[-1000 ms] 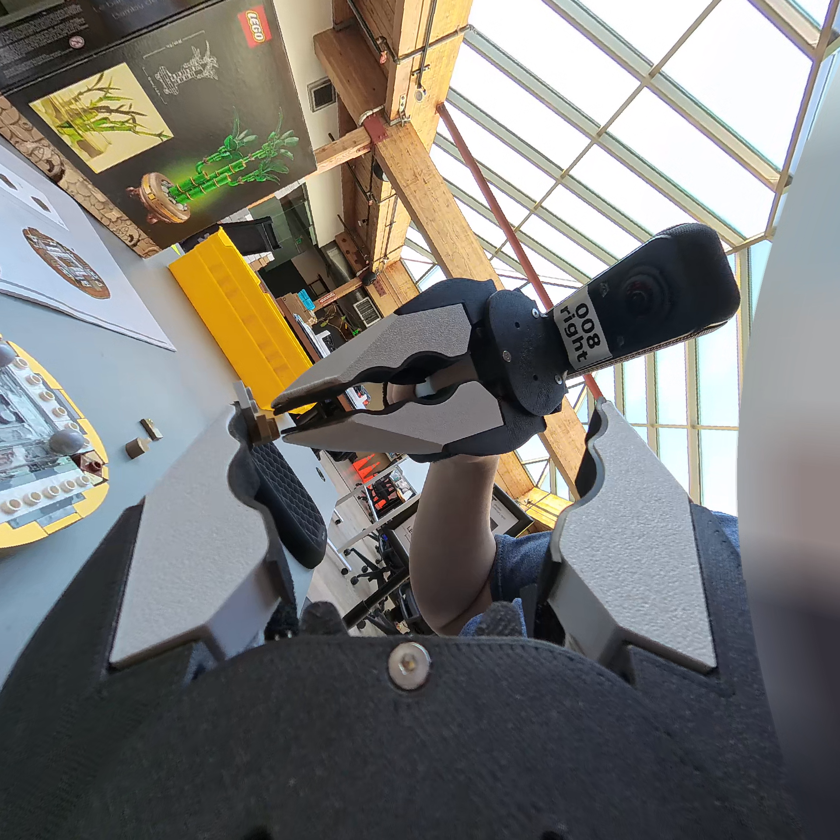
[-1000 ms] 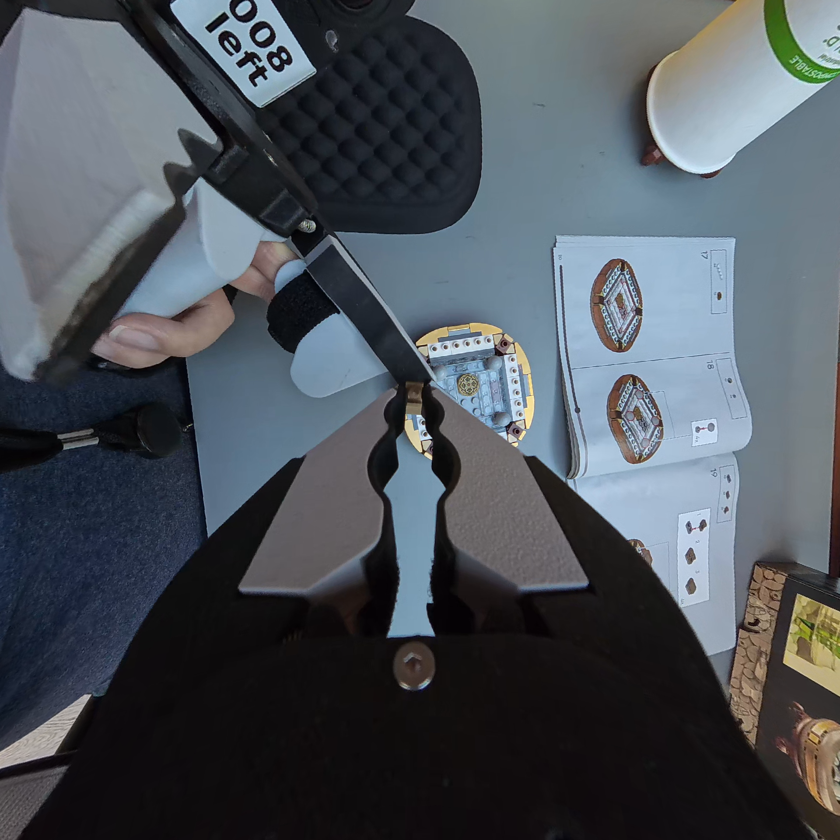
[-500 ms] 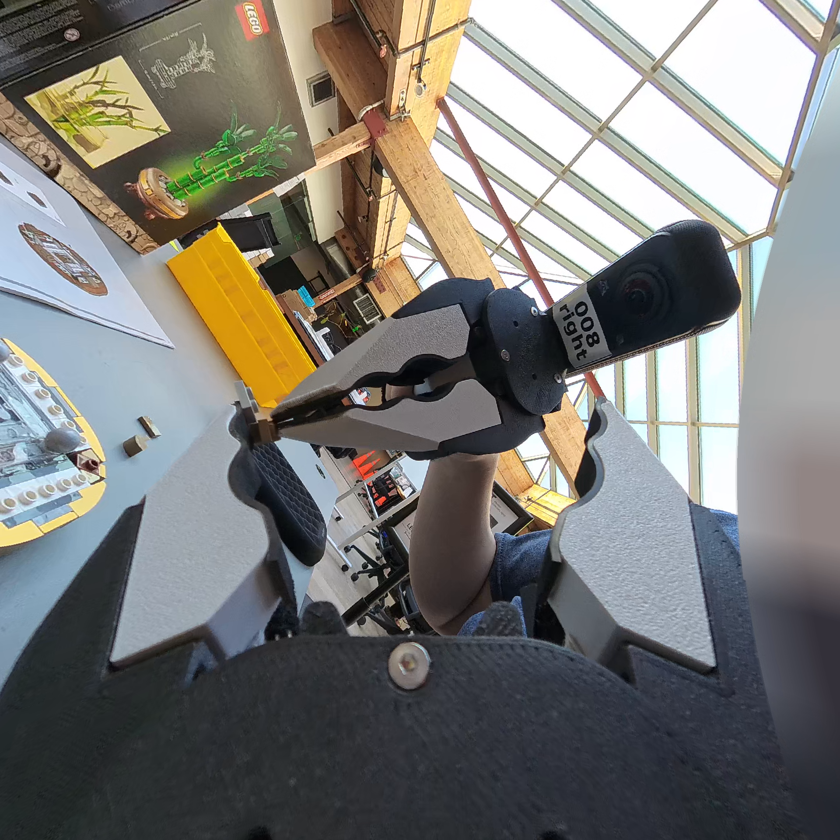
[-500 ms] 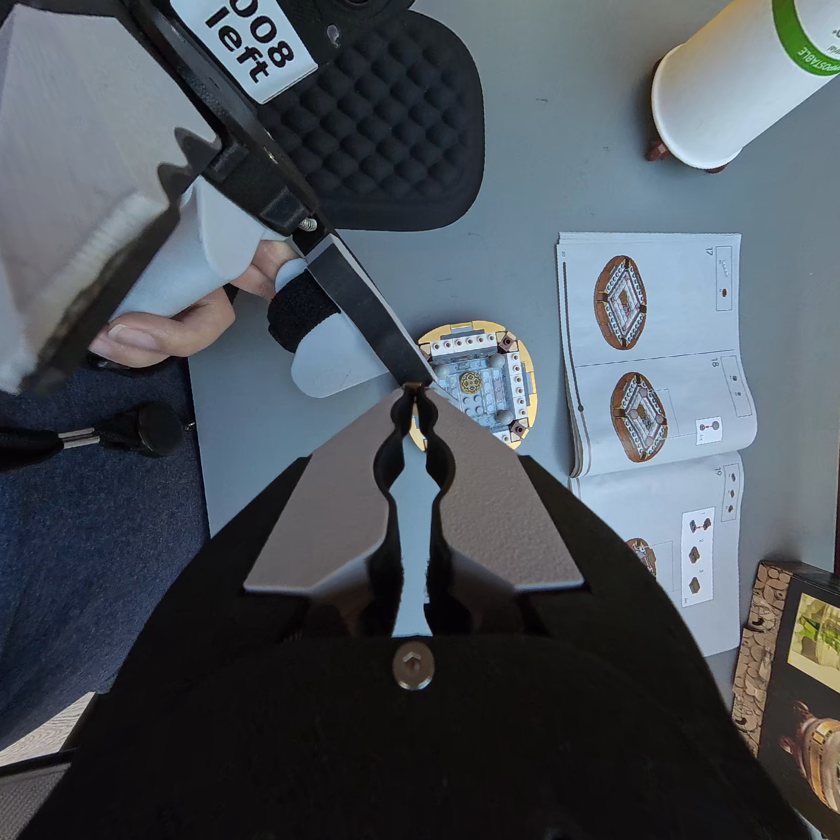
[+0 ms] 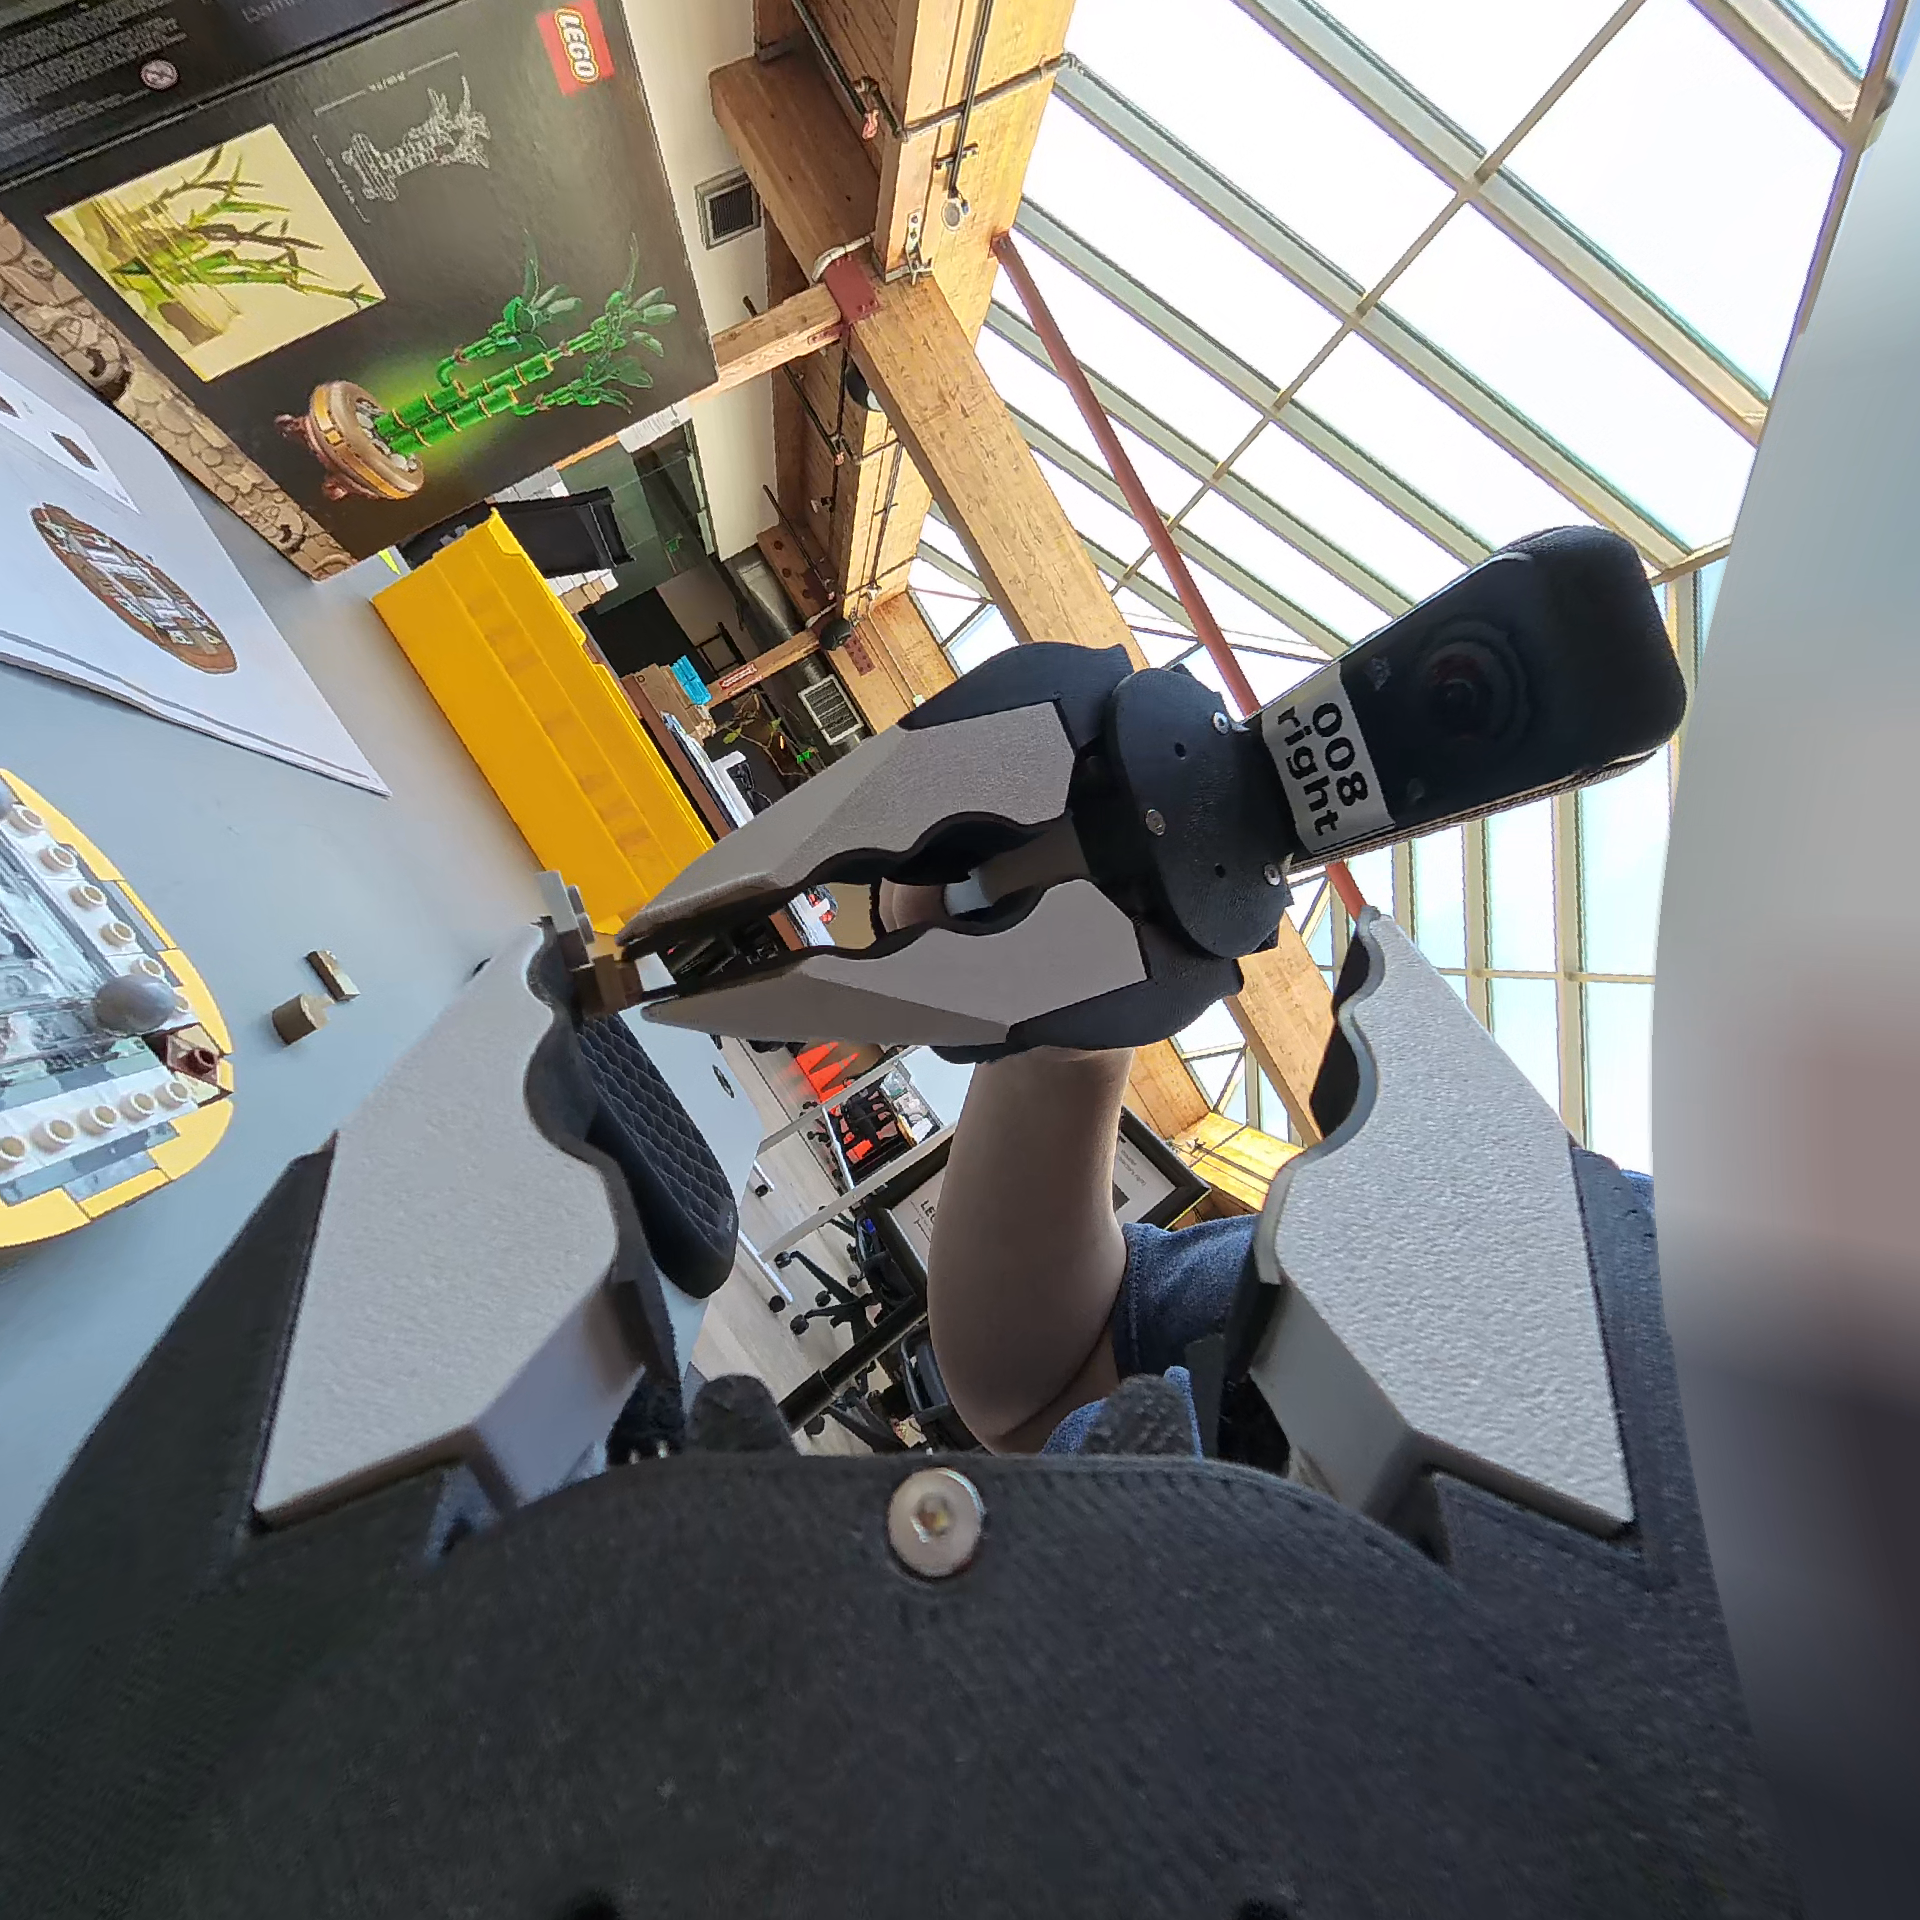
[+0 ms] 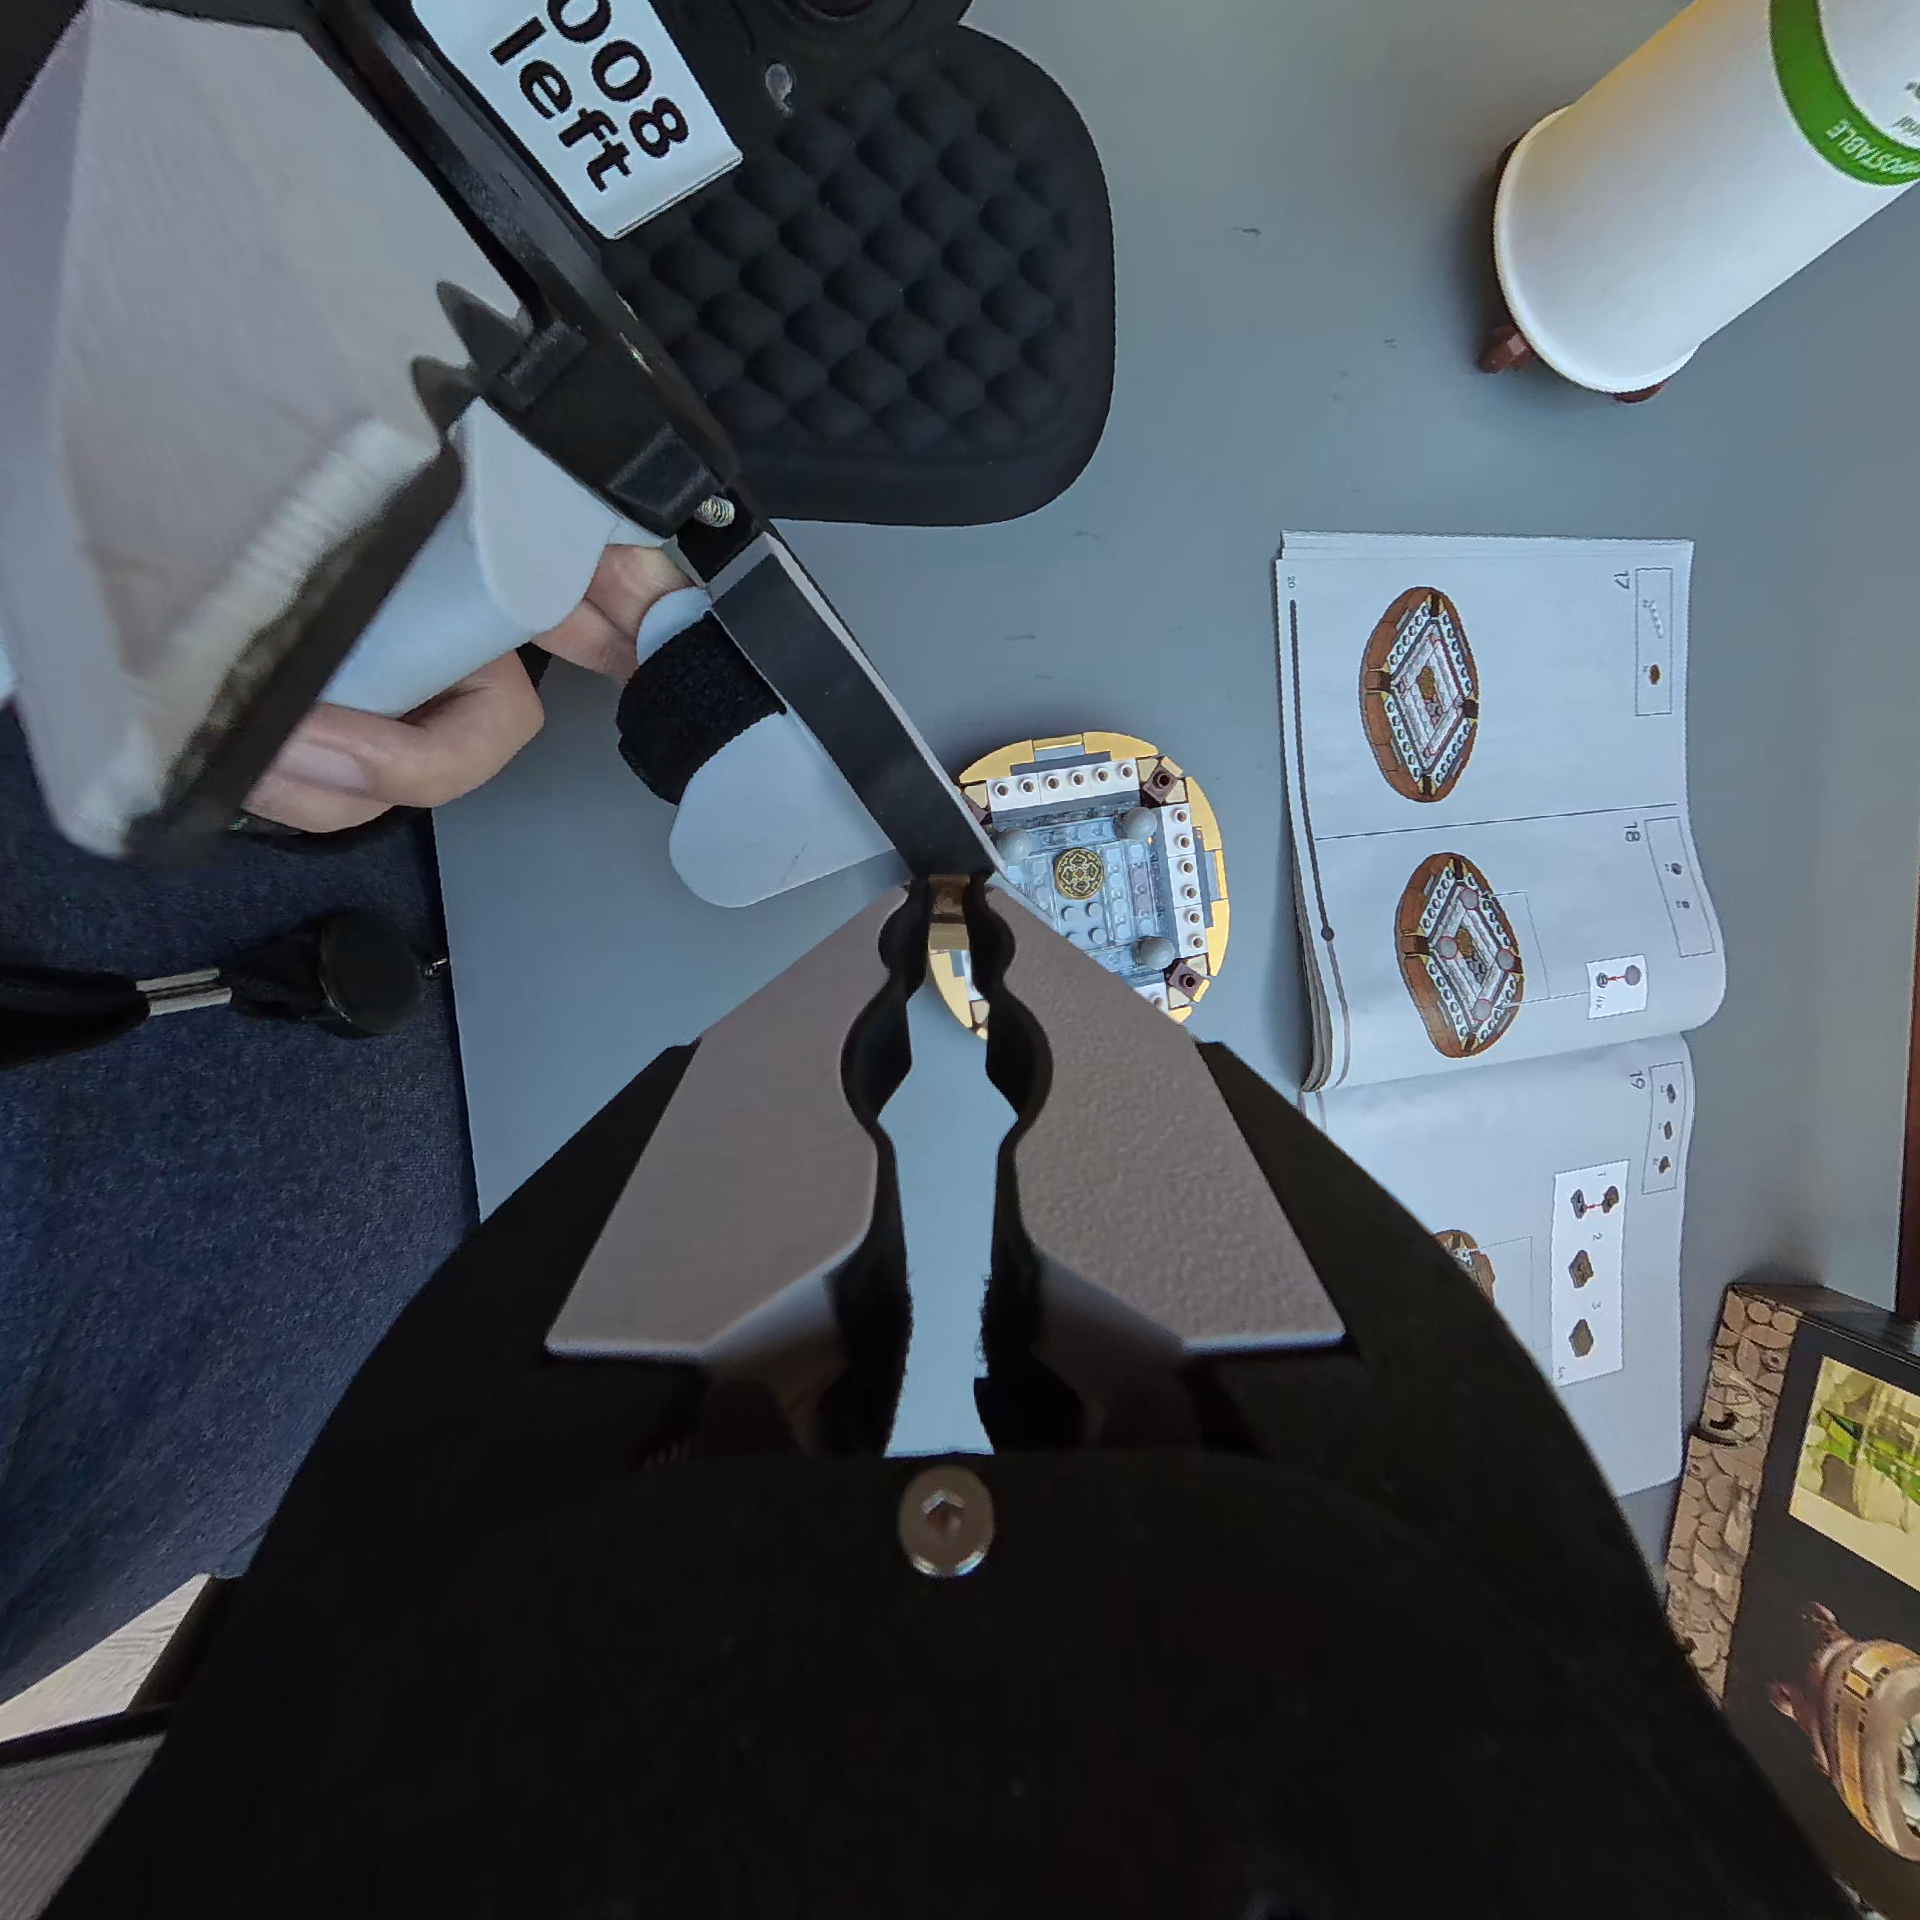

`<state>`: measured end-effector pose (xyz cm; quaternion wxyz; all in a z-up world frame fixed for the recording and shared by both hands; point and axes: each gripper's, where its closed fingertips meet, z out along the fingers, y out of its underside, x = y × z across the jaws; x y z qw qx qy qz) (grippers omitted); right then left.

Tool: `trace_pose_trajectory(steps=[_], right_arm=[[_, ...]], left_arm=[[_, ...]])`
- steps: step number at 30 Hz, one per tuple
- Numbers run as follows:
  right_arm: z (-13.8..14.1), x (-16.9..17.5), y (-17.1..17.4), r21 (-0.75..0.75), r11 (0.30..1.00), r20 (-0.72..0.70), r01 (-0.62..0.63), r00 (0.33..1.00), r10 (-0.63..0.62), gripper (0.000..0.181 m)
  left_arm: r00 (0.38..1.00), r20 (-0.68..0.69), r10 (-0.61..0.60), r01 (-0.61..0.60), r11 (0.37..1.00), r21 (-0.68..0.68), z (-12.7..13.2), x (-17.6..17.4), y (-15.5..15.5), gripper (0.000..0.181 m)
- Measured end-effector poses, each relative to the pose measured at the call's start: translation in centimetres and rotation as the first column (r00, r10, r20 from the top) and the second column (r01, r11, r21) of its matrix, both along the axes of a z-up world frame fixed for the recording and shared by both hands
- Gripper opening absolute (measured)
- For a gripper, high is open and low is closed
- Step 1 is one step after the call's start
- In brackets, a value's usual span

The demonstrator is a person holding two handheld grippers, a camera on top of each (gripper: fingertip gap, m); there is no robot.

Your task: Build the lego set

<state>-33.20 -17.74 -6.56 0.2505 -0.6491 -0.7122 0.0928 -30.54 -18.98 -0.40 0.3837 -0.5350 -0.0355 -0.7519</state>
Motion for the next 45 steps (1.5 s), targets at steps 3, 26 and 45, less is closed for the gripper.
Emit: trace_pose_trajectory(steps=[3,26,45], right_arm=[[-0.1,0.1,0.0,0.0,1.0,0.005,0.002,1.0,-0.002,0.006],[-0.3,0.1,0.1,0.034,0.999,0.02,-0.005,1.0,0.005,0.003],[0.6,3.0,0.9,-0.148,0.977,-0.084,0.156,0.982,-0.17,0.003]], left_arm=[[1.0,-0.005,-0.001,0.001,1.0,0.003,0.0,0.0,0.0,0.14],[1.0,0.006,-0.007,0.007,1.0,-0.005,0.0,0.0,0.0,0.142],[0.987,-0.137,0.089,-0.085,0.996,0.032,-1.6,-4.4,-1.4,0.137]])
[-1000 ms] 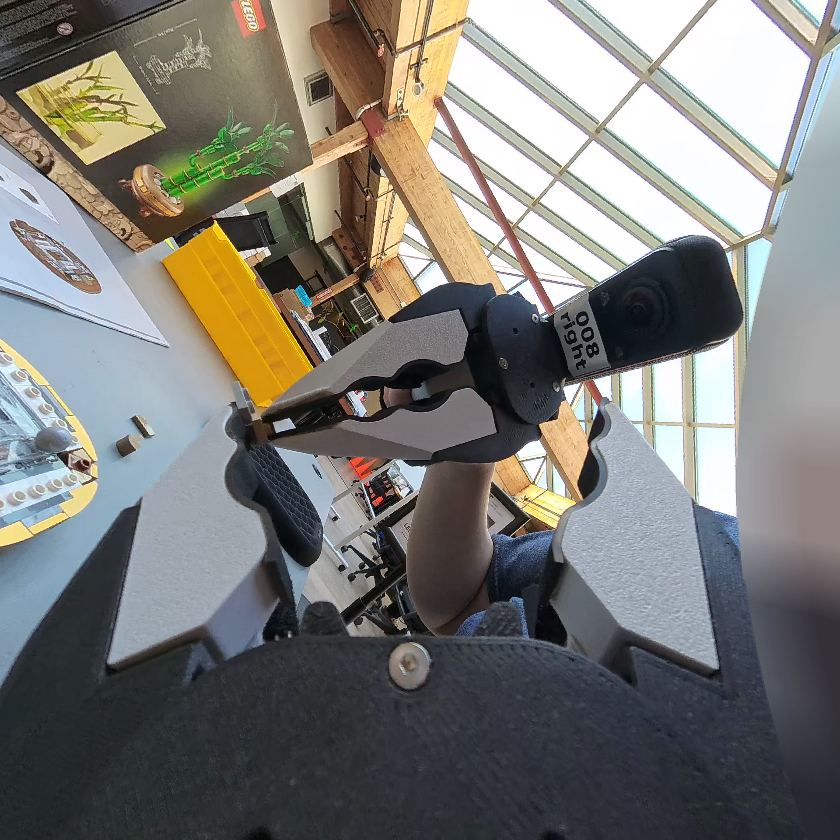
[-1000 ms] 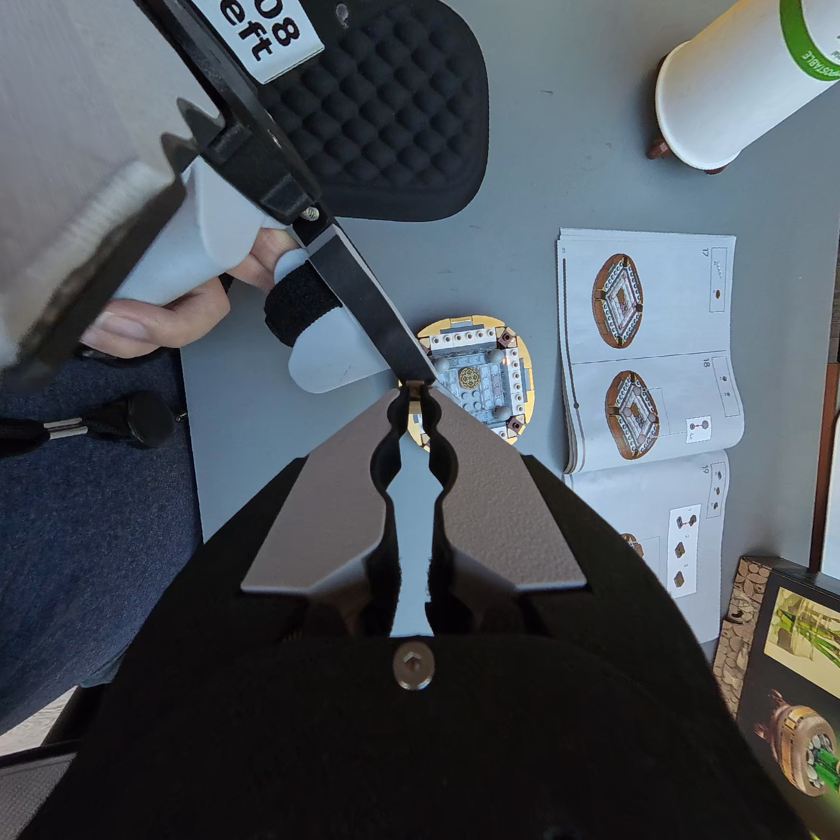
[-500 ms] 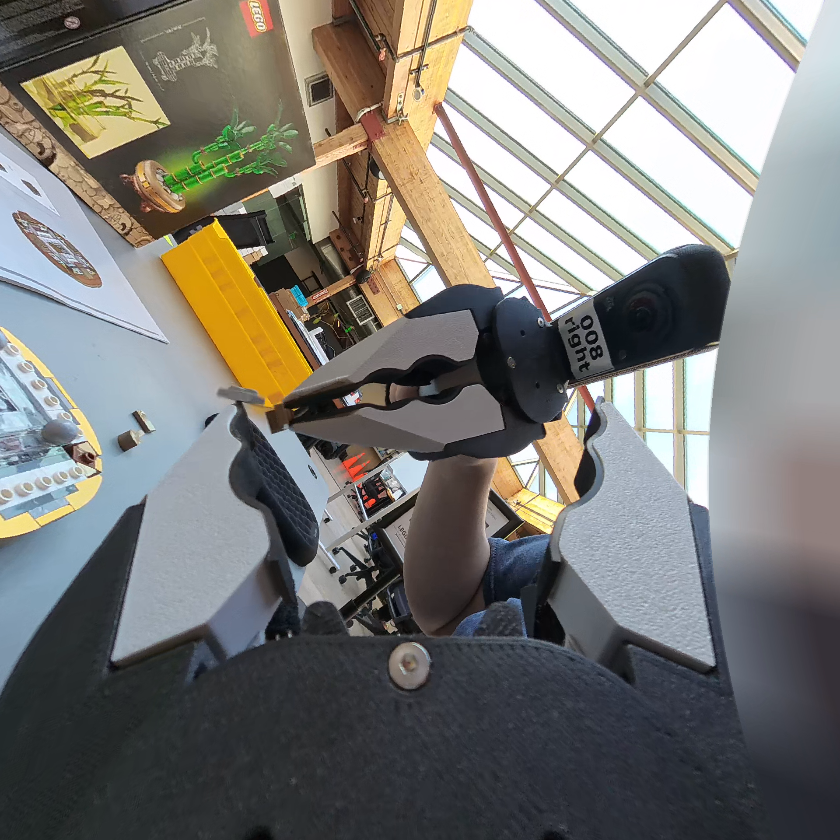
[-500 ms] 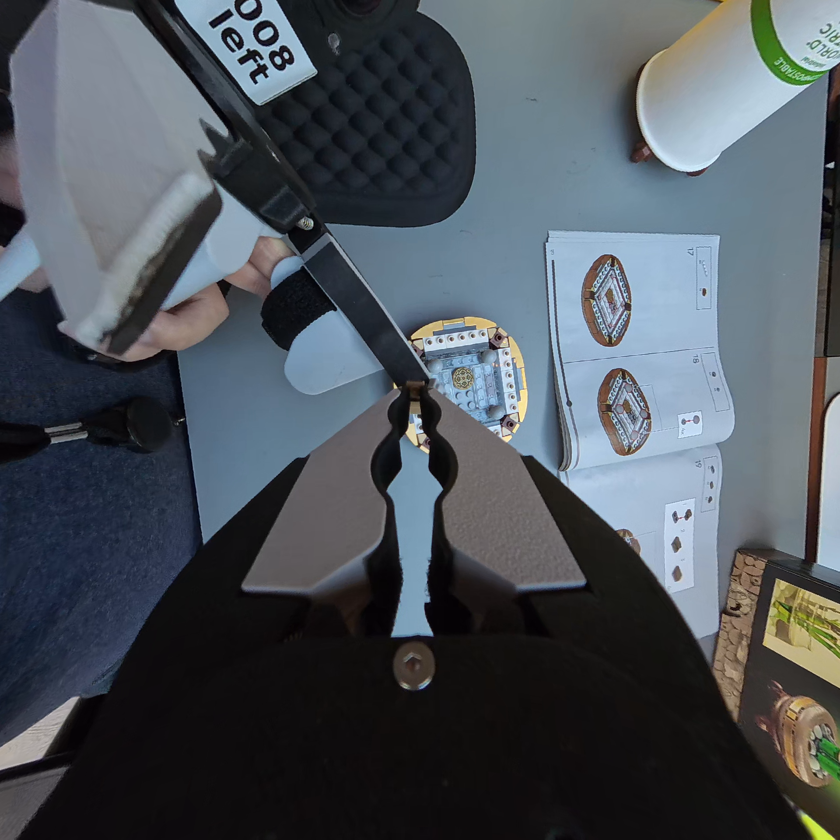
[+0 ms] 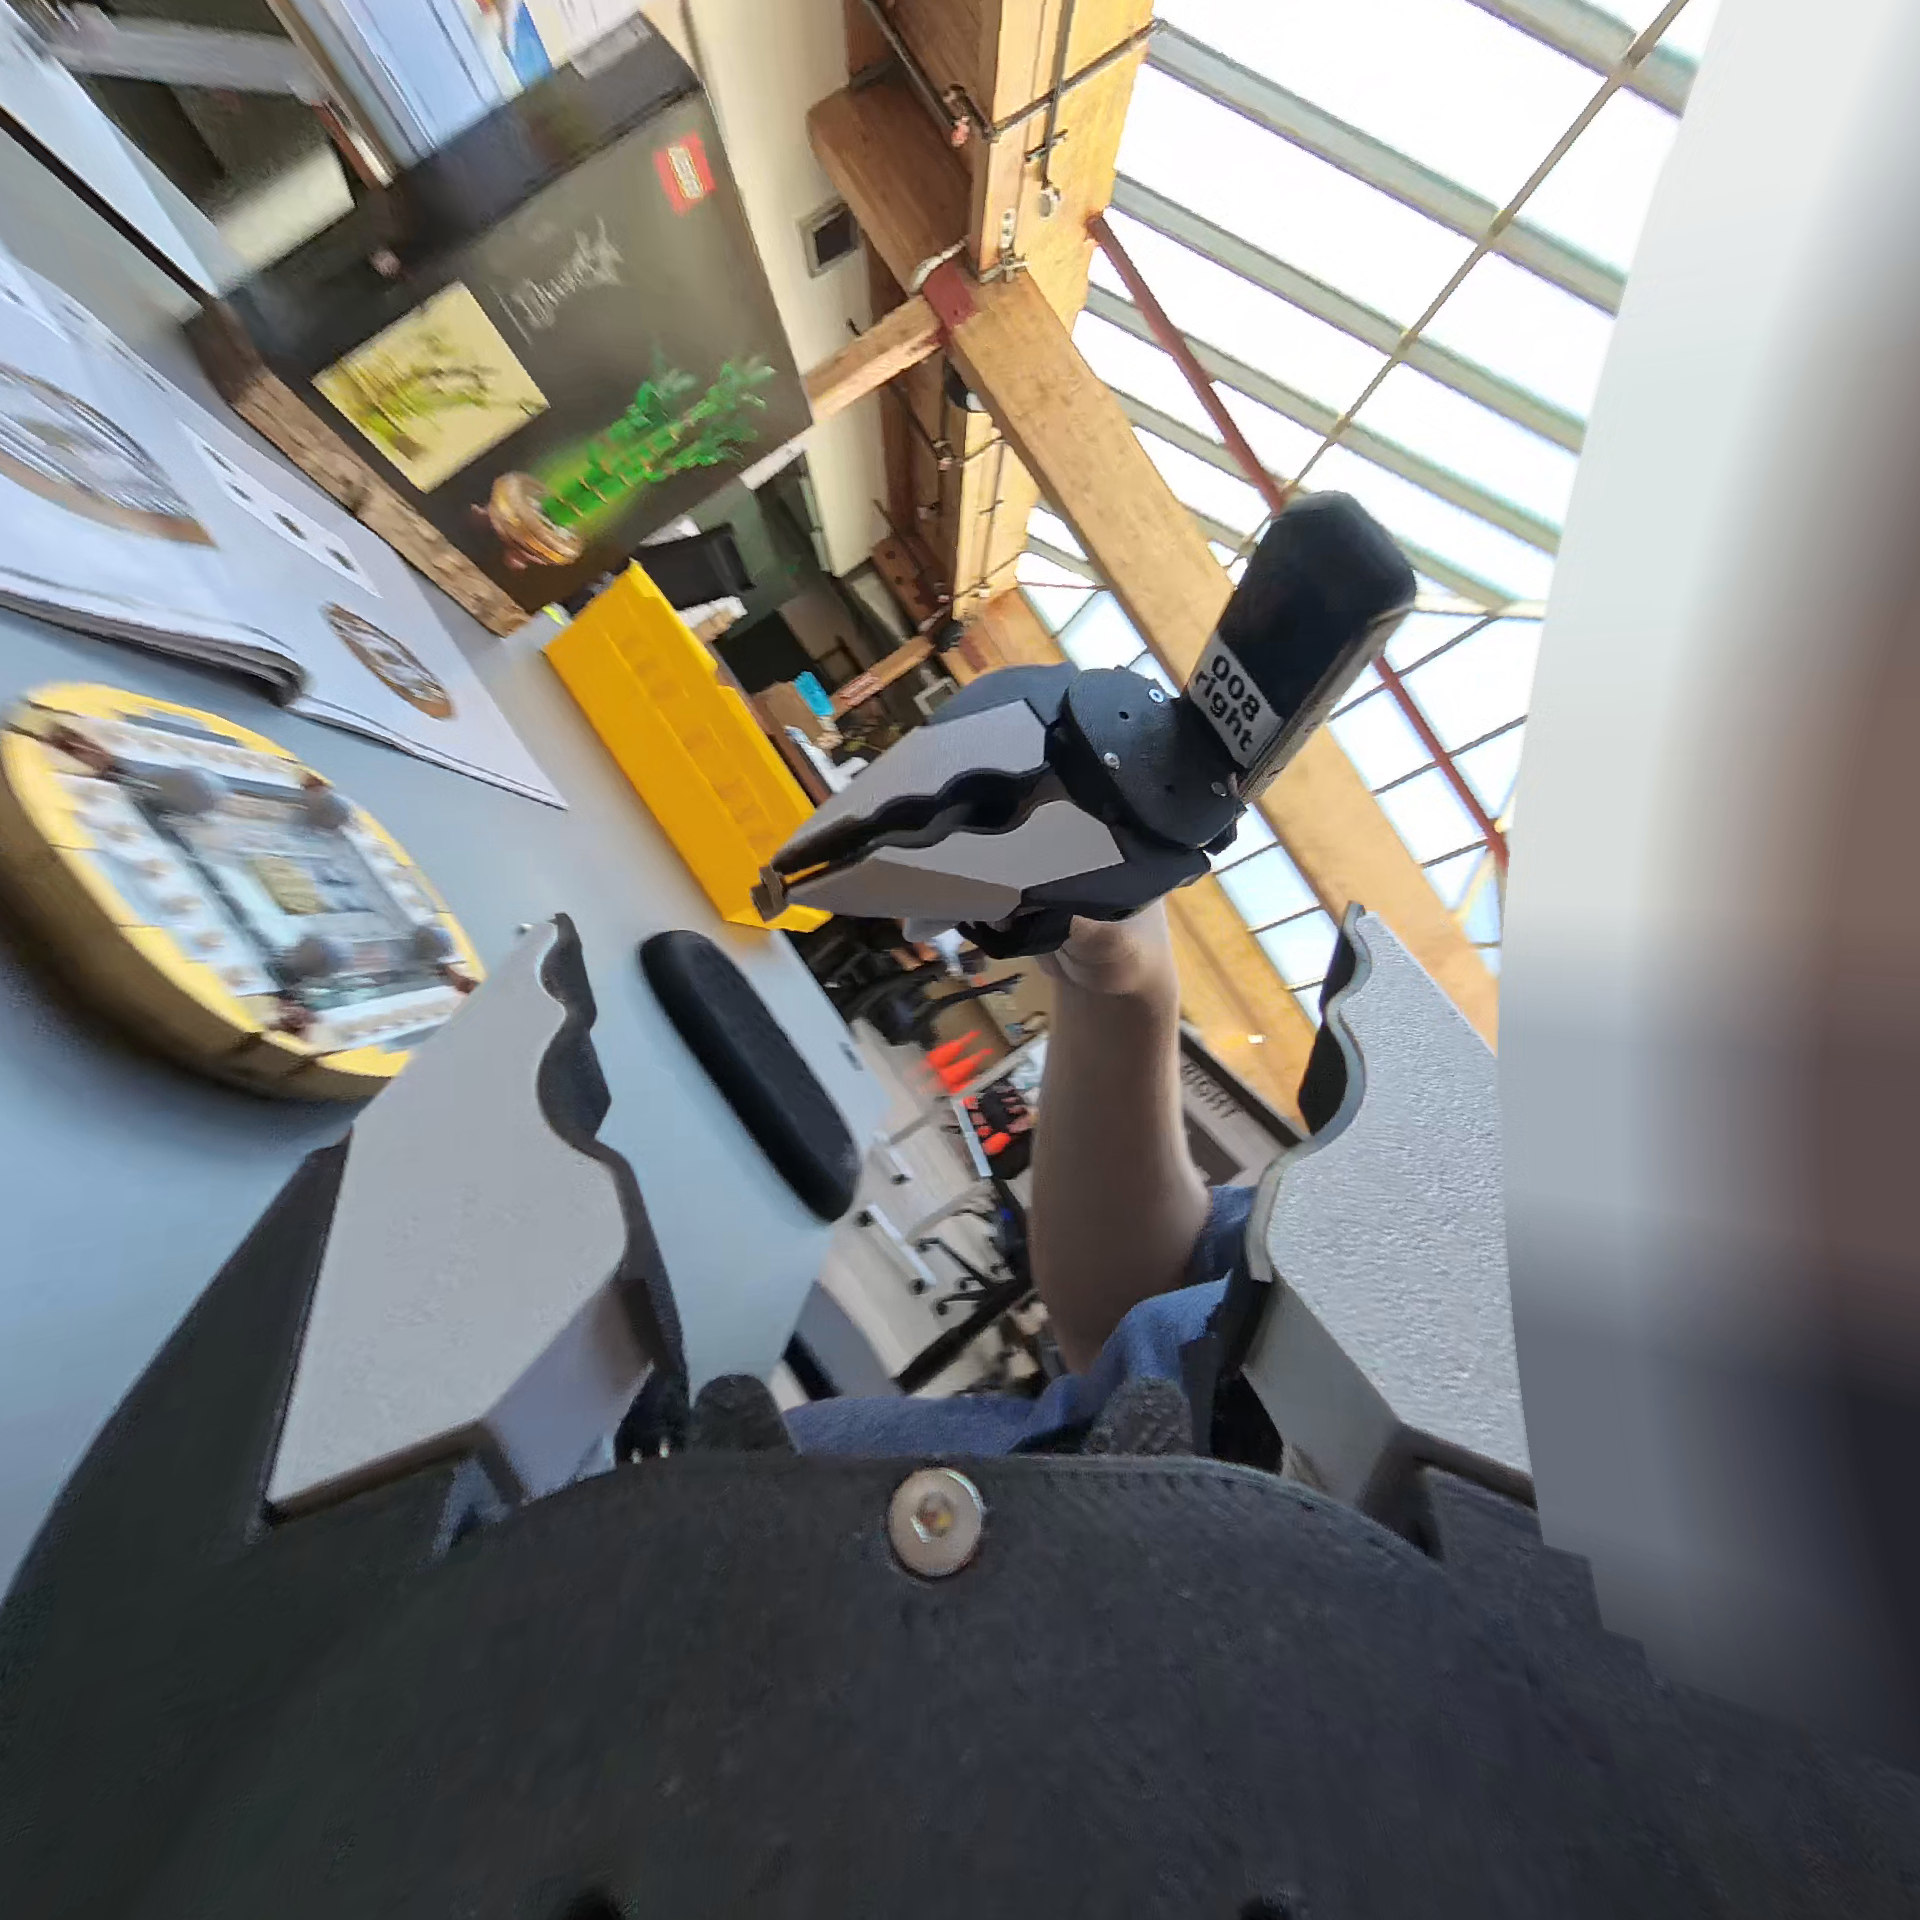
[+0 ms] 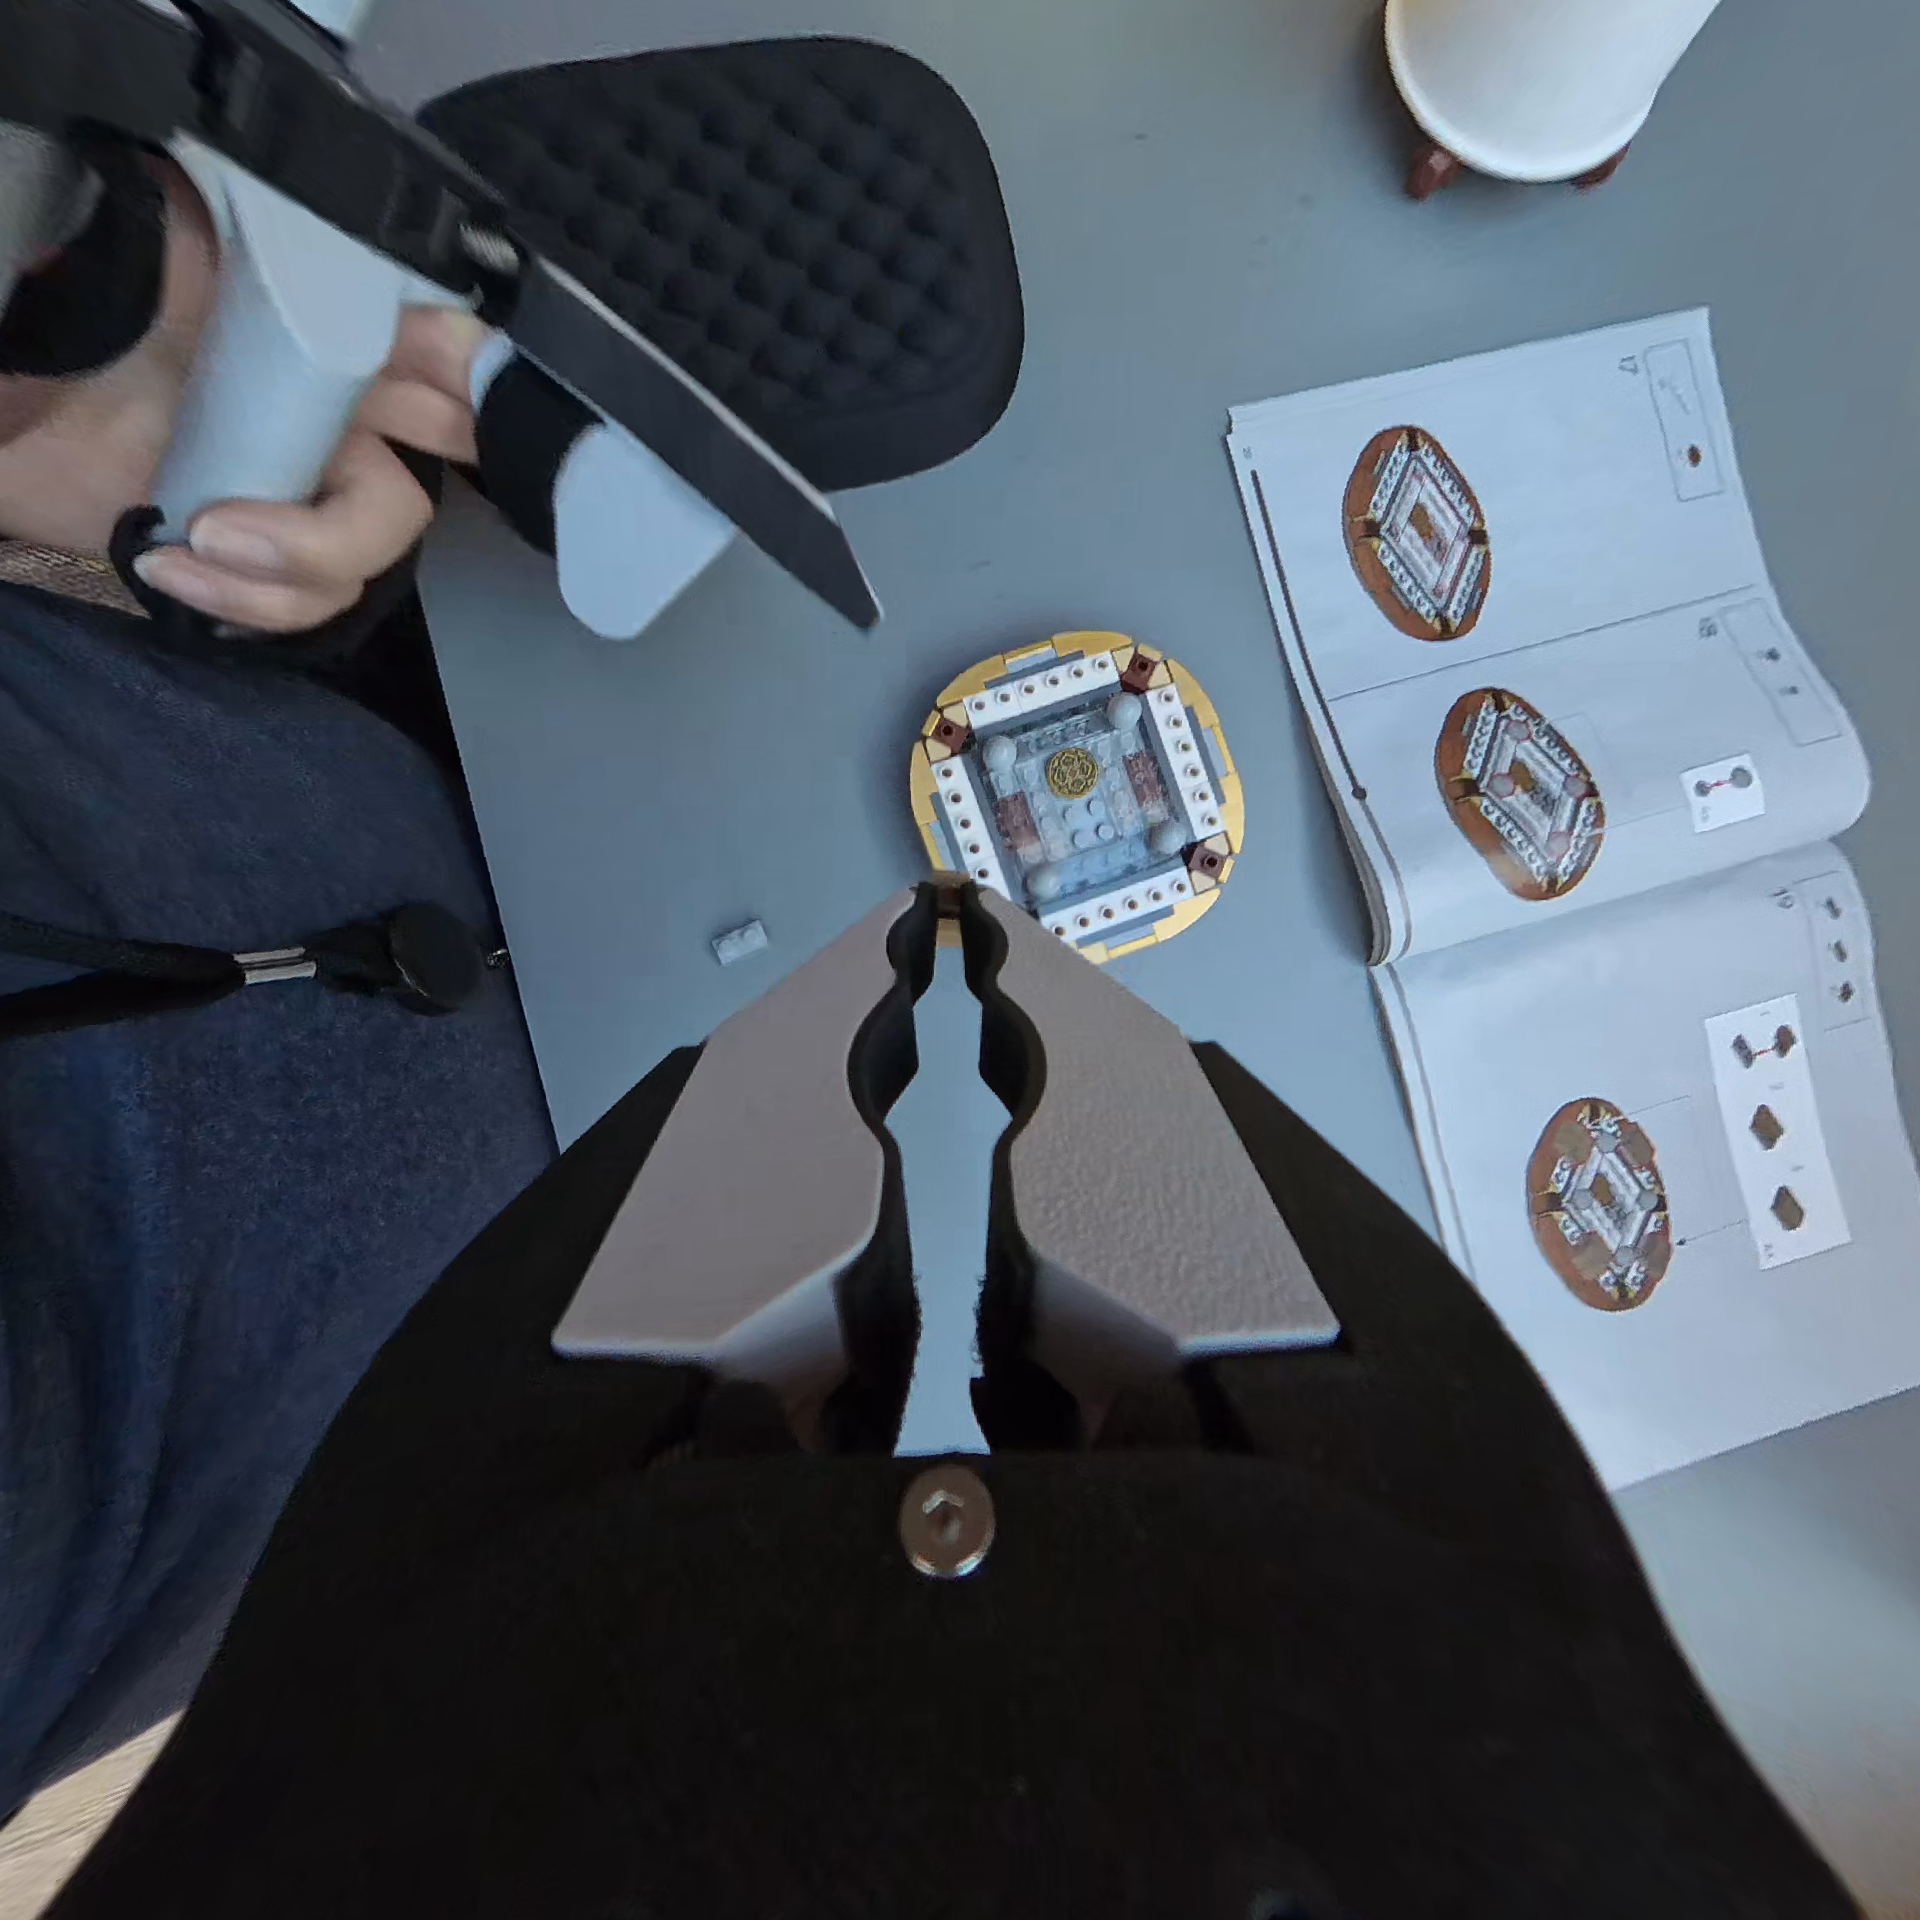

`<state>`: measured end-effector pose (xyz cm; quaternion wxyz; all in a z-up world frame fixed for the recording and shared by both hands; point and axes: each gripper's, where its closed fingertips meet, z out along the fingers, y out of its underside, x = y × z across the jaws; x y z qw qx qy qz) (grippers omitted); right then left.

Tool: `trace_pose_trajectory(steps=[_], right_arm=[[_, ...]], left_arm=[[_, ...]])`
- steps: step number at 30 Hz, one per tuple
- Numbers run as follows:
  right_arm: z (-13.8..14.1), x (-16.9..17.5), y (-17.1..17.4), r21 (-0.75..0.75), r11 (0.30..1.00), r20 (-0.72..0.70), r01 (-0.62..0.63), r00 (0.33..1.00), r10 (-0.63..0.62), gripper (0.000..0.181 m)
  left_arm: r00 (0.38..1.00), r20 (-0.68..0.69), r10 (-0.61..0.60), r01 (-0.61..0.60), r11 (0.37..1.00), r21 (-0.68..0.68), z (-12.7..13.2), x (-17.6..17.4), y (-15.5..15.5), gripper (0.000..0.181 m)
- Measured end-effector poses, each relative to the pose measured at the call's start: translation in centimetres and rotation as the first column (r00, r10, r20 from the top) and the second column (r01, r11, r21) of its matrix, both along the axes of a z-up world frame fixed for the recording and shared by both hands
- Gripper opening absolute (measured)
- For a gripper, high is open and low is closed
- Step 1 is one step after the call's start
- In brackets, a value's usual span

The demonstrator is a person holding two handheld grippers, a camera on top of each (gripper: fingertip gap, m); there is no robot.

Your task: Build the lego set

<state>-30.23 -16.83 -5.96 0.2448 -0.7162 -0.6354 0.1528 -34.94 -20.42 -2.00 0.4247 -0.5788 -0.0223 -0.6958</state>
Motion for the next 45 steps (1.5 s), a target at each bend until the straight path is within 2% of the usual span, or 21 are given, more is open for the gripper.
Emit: trace_pose_trajectory(steps=[2,4,7,9,14,17,18,20,26,33,36,38,42,45], right_arm=[[-1.5,1.2,0.0,-0.043,0.998,0.027,0.04,0.999,-0.039,0.003],[-3.2,2.2,-0.5,-0.093,0.993,0.056,0.068,0.996,-0.063,0.003],[-5.8,4.0,-1.1,-0.138,0.984,0.119,0.109,0.989,-0.093,0.003],[-7.1,5.1,-1.4,-0.154,0.978,0.152,0.137,0.982,-0.114,0.003],[-7.8,6.2,-1.9,-0.184,0.968,0.137,0.171,0.98,-0.147,0.003],[-7.3,6.6,-1.9,-0.178,0.967,0.106,0.184,0.98,-0.168,0.003],[-7.1,6.8,-2.0,-0.178,0.966,0.094,0.187,0.98,-0.173,0.003],[-6.9,7.2,-2.1,-0.18,0.964,0.076,0.196,0.98,-0.185,0.003],[-7.0,8.3,-2.6,-0.189,0.959,0.048,0.213,0.977,-0.208,0.003],[-7.8,9.2,-2.3,-0.223,0.945,0.043,0.237,0.971,-0.234,0.003],[-8.3,9.3,-1.9,-0.234,0.941,0.073,0.246,0.969,-0.235,0.003],[-8.7,9.3,-1.4,-0.223,0.943,0.098,0.247,0.968,-0.23,0.003],[-9.6,9.1,-1.0,-0.21,0.95,0.135,0.232,0.969,-0.207,0.003],[-9.8,8.9,-1.1,-0.21,0.951,0.124,0.227,0.971,-0.204,0.003]], left_arm=[[0.994,-0.108,0.02,-0.015,0.999,0.046,-0.4,-1.1,-0.7,0.13],[0.957,-0.289,0.036,-0.01,0.996,0.092,-1.8,-1.3,-1.1,0.128],[0.827,-0.561,0.037,0.052,0.989,0.14,-4.9,-0.3,-1.6,0.119],[0.738,-0.674,0.012,0.124,0.98,0.154,-6.5,1.0,-2.1,0.112],[0.58,-0.808,-0.099,0.311,0.944,0.107,-9.4,4.4,-2.9,0.076],[0.417,-0.903,-0.103,0.41,0.908,0.086,-11.2,5.2,-2.8,0.049],[0.359,-0.93,-0.082,0.428,0.9,0.086,-11.8,5.2,-2.6,0.047],[0.294,-0.955,-0.041,0.469,0.877,0.107,-12.3,5.6,-2.5,0.046],[0.22,-0.972,-0.078,0.551,0.832,0.058,-13.4,6.2,-2.9,0.033],[0.18,-0.981,-0.075,0.548,0.836,0.037,-13.9,6.3,-2.5,0.027],[0.157,-0.985,-0.078,0.562,0.827,0.024,-14.0,6.1,-2.5,0.012],[0.143,-0.988,-0.066,0.561,0.828,0.026,-14.1,6.1,-2.4,0.012],[0.134,-0.991,-0.009,0.536,0.842,0.065,-13.8,5.9,-1.9,0.012],[0.173,-0.985,0.012,0.5,0.86,0.098,-12.9,5.9,-1.5,0.012]])
